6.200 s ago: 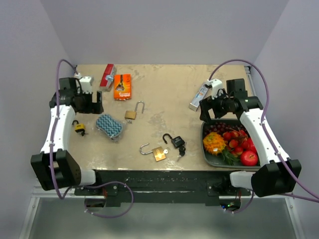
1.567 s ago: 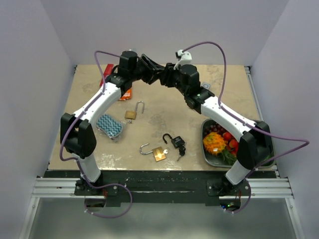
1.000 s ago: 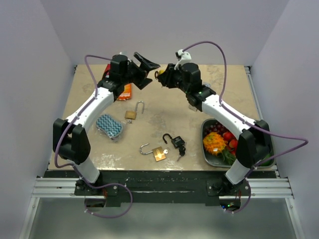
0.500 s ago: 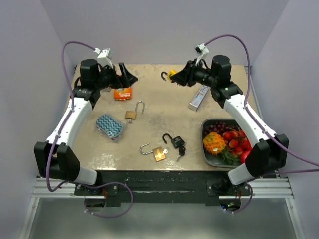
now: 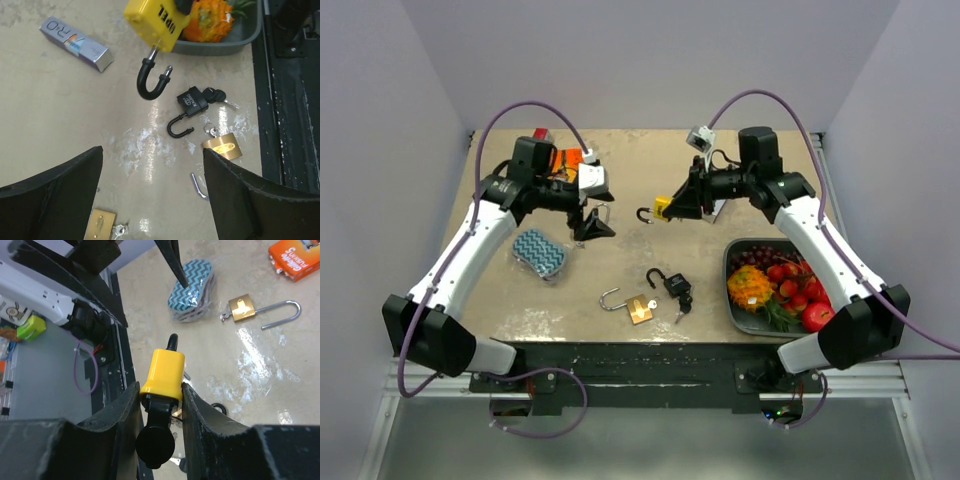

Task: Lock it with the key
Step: Lock the lock.

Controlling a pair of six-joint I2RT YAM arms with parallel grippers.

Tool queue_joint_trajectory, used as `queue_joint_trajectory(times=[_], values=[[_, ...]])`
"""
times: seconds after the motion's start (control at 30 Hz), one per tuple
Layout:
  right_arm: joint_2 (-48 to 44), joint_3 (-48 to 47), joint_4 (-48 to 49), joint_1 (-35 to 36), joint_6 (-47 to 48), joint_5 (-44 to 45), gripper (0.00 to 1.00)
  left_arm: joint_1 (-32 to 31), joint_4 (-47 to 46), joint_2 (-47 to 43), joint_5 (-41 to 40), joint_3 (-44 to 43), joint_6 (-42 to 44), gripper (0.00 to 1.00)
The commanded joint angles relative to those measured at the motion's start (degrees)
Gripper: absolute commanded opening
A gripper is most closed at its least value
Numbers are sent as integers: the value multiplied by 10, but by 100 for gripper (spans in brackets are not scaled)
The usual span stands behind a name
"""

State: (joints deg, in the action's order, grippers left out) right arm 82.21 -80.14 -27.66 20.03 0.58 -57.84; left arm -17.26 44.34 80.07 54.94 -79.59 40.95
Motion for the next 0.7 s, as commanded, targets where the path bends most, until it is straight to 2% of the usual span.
queue_joint_trajectory(times=[0.0, 0.03, 0.13, 0.37, 0.6, 0.67], values=[[-35, -23, -53, 16, 79, -43, 0, -27, -80, -31, 41, 21, -7, 82], [-40, -20, -53, 23, 79, -39, 0, -48, -93, -30, 30, 24, -20, 79], [-47, -13, -49, 37, 79, -35, 0, -77, -113, -28, 22, 26, -35, 76], [-55, -20, -42, 50, 79, -26, 0, -116, -124, -24, 3, 44, -30, 67], [-59, -19, -37, 57, 77, -22, 0, -128, -113, -18, 9, 44, -17, 44], [-59, -20, -38, 59, 79, -21, 0, -131, -114, -16, 7, 43, -15, 40]])
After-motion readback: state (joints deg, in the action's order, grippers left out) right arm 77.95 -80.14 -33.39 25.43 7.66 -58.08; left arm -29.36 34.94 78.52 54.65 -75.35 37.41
